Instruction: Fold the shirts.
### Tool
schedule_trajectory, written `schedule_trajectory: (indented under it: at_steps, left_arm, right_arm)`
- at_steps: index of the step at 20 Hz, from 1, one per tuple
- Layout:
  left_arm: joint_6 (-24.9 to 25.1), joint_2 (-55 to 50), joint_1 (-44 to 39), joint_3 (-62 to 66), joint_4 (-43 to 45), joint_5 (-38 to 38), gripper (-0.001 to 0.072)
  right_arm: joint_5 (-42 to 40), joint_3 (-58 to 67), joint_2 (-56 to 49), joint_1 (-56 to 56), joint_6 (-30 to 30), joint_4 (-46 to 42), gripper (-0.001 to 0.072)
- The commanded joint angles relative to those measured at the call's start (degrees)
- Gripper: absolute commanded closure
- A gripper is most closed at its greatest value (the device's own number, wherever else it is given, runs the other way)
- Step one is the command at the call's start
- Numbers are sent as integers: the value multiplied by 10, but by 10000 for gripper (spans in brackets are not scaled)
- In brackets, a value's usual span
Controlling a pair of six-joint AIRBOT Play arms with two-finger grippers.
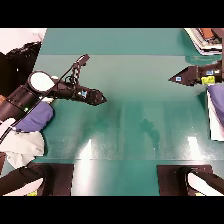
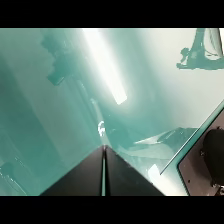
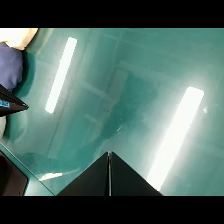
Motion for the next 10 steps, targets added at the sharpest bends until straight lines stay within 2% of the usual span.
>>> schedule_trajectory:
  at_steps: [1,10]
  left_arm:
    - [0,0,0,1,0,0,681]
    - [0,0,0,1,0,0,681]
  right_arm:
    - [1,0,0,3,0,1,696]
    - [10,0,0,3,0,1,696]
